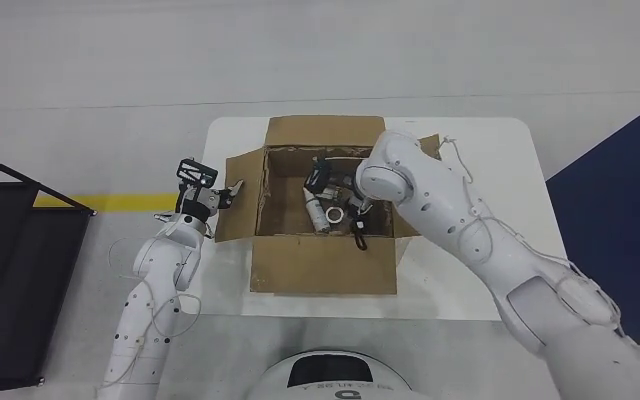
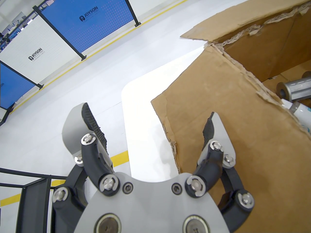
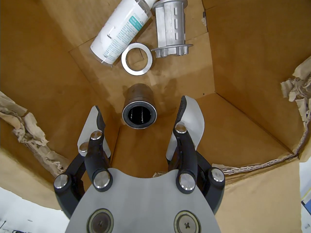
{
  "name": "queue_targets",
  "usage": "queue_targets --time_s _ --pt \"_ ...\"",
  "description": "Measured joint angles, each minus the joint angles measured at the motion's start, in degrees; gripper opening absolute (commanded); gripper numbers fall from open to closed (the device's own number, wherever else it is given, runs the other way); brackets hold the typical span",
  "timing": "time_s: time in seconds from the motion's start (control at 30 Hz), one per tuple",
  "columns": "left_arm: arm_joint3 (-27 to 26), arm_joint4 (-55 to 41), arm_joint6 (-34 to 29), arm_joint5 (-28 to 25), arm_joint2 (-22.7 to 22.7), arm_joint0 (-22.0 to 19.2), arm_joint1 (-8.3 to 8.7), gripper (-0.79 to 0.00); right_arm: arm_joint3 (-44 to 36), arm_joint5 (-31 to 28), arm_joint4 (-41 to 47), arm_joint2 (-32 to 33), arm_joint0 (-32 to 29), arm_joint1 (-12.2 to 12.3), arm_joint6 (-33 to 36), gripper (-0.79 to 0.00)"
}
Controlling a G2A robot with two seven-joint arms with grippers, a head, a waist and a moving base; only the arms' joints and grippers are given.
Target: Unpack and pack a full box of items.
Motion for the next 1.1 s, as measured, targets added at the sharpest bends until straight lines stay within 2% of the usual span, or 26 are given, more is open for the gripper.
queue_targets --time_s 0.03,0.13,0.43,0.87,1.03,1.1 --pt "0.0 0.0 0.0 0.0 0.0 0.0 0.0 0.0 -0.06 0.16 0.11 -0.48 0.54 0.21 0.17 -0.299" --pt "0.0 0.0 0.0 0.0 0.0 0.0 0.0 0.0 -0.02 1.88 -1.05 -1.75 2.08 0.95 1.87 -0.394" --pt "0.0 0.0 0.0 0.0 0.0 0.0 0.0 0.0 3.65 4.04 -0.79 -9.24 4.77 0.88 4.04 -0.413" --pt "0.0 0.0 0.0 0.0 0.0 0.0 0.0 0.0 10.01 3.31 -0.47 -14.69 7.13 -1.98 3.26 -0.443" --pt "0.0 0.0 0.0 0.0 0.0 0.0 0.0 0.0 12.68 1.64 0.23 -15.92 7.72 -3.36 1.63 -0.526" --pt "0.0 0.0 0.0 0.0 0.0 0.0 0.0 0.0 13.85 0.88 0.76 -16.4 8.05 -3.97 0.87 -0.588"
